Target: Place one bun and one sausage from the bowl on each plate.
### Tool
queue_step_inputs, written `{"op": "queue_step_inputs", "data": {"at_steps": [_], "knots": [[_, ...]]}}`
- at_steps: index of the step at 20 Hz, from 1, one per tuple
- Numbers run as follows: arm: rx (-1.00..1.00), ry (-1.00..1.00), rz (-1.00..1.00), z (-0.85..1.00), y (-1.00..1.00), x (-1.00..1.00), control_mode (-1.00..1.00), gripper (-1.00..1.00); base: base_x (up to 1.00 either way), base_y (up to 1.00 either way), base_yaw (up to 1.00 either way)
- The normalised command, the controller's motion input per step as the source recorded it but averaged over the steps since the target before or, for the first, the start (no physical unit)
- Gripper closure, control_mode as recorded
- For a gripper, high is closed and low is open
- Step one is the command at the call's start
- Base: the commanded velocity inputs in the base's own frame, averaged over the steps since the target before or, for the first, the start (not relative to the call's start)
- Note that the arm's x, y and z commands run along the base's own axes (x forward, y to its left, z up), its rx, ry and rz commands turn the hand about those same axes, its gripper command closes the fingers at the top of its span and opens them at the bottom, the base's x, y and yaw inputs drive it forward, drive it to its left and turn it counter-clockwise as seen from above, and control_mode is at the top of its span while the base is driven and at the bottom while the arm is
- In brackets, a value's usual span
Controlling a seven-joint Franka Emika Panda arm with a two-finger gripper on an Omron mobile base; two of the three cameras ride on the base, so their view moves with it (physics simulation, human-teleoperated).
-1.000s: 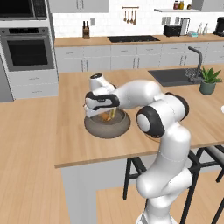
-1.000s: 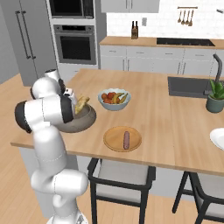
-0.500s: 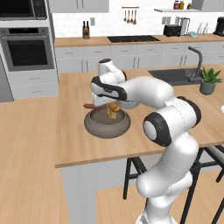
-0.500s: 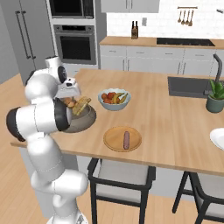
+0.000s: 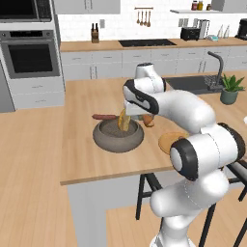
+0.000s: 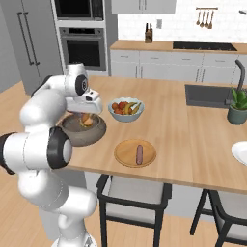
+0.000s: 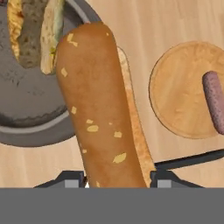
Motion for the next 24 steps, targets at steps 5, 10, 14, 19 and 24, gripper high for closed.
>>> {"op": "queue_step_inputs", "data": {"at_steps": [5,10,14,19,24], "knots": [[0.08,0.0,-0.27,0.04,-0.81,-0.27,-1.0,1.0,0.0,0.0,0.0],[0.07,0.0,-0.19,-0.01,-0.64,-0.19,-1.0,1.0,0.0,0.0,0.0],[0.03,-0.02,-0.13,-0.16,-0.55,-0.13,-1.0,1.0,0.0,0.0,0.0],[0.01,-0.01,-0.05,-0.39,-0.28,-0.01,-1.0,1.0,0.0,0.0,0.0],[0.0,0.0,0.0,-0.46,-0.14,0.0,-1.0,1.0,0.0,0.0,0.0]]}}
